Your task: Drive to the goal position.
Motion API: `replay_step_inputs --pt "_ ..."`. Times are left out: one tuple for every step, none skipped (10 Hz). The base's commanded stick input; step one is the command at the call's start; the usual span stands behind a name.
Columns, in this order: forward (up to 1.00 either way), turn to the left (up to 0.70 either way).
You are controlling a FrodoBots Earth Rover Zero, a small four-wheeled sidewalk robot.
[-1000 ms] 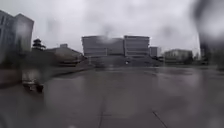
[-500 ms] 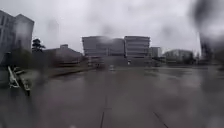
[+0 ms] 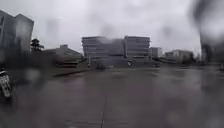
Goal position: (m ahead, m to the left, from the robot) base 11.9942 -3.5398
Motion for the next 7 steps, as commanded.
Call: replay_step_inputs --pt "1.00 0.00" --pt "1.00 0.00" --pt "1.00 0.00" --pt "1.00 0.00" --pt "1.00 0.00" --pt "1.00 0.00" --pt "1.00 -0.04"
